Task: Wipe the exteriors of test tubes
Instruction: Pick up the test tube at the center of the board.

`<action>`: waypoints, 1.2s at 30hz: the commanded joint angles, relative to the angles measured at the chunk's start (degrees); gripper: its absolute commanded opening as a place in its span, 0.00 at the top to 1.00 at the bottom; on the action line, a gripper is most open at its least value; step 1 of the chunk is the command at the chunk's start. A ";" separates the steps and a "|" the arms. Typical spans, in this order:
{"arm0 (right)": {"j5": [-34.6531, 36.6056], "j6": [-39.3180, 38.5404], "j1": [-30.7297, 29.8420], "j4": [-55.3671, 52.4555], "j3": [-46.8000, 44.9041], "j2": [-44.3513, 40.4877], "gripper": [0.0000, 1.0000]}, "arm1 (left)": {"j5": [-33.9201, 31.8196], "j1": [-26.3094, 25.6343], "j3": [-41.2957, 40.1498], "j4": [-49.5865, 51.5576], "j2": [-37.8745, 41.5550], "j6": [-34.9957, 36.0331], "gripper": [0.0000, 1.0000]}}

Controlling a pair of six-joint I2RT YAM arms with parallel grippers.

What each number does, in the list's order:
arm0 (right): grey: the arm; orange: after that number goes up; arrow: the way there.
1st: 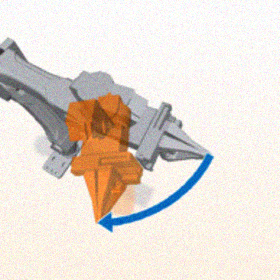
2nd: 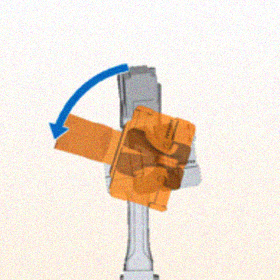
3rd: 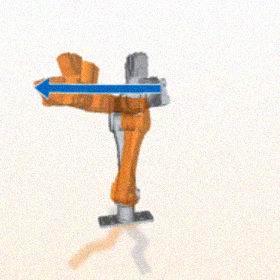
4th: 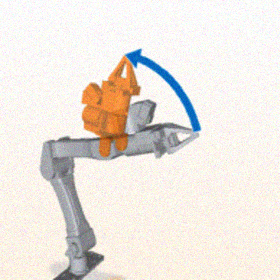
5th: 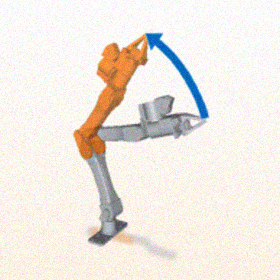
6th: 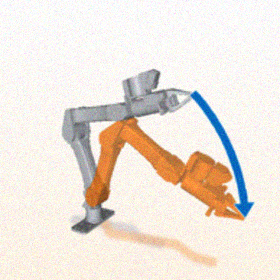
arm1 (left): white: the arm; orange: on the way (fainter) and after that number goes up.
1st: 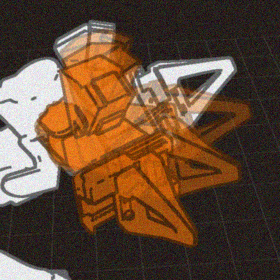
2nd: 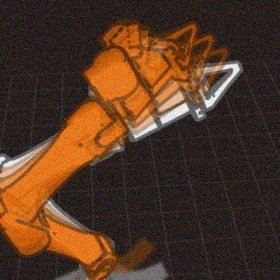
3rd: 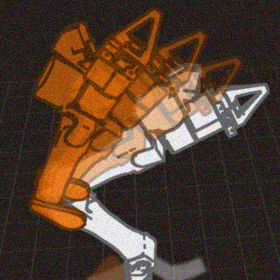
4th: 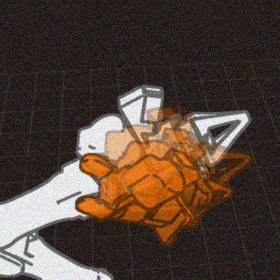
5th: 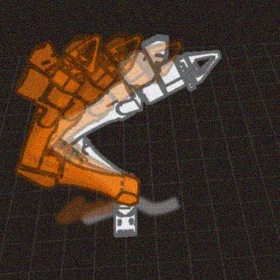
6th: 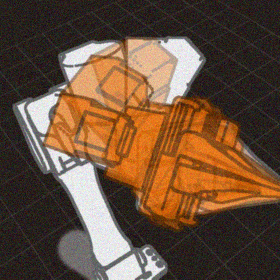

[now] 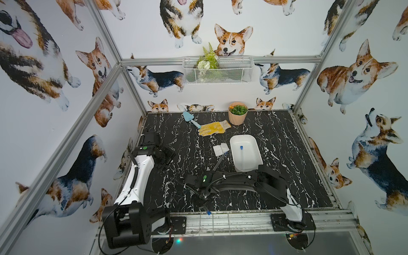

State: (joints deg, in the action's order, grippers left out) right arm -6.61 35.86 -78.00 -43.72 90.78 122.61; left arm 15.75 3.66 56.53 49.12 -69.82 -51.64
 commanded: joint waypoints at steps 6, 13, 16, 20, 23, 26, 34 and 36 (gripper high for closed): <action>2.03 0.27 3.24 0.19 -9.55 -7.23 0.96 | -0.62 -3.20 0.06 2.50 2.85 -1.98 0.38; -4.72 -1.19 8.56 5.75 -12.04 -14.86 0.98 | -1.95 -12.40 3.80 5.95 0.60 -3.09 0.36; -8.27 -2.09 10.52 6.13 -10.31 -16.53 0.99 | -1.57 -16.27 6.45 6.84 -1.82 -2.99 0.34; -12.57 -1.31 13.56 6.66 -8.48 -18.78 1.00 | -0.13 -20.53 11.84 10.92 -6.12 -4.15 0.31; -15.18 0.90 15.66 8.95 -7.81 -20.27 1.00 | 0.75 -23.06 14.28 11.16 -8.17 -6.83 0.28; -16.97 2.25 17.14 9.60 -6.12 -20.57 0.99 | 0.73 -24.50 16.04 11.55 -10.33 -8.40 0.28; -19.93 6.40 17.76 12.64 -2.39 -19.25 1.00 | 1.61 -24.87 20.14 9.05 -15.72 -10.07 0.34; -20.11 7.02 17.88 13.22 -2.05 -19.25 1.00 | 1.31 -24.87 21.32 9.50 -16.93 -9.72 0.43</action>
State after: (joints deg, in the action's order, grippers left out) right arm -23.16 41.71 -59.94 -35.35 87.70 103.18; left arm 16.16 -20.97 75.96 59.88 -85.23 -60.16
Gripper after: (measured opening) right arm 0.116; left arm 0.640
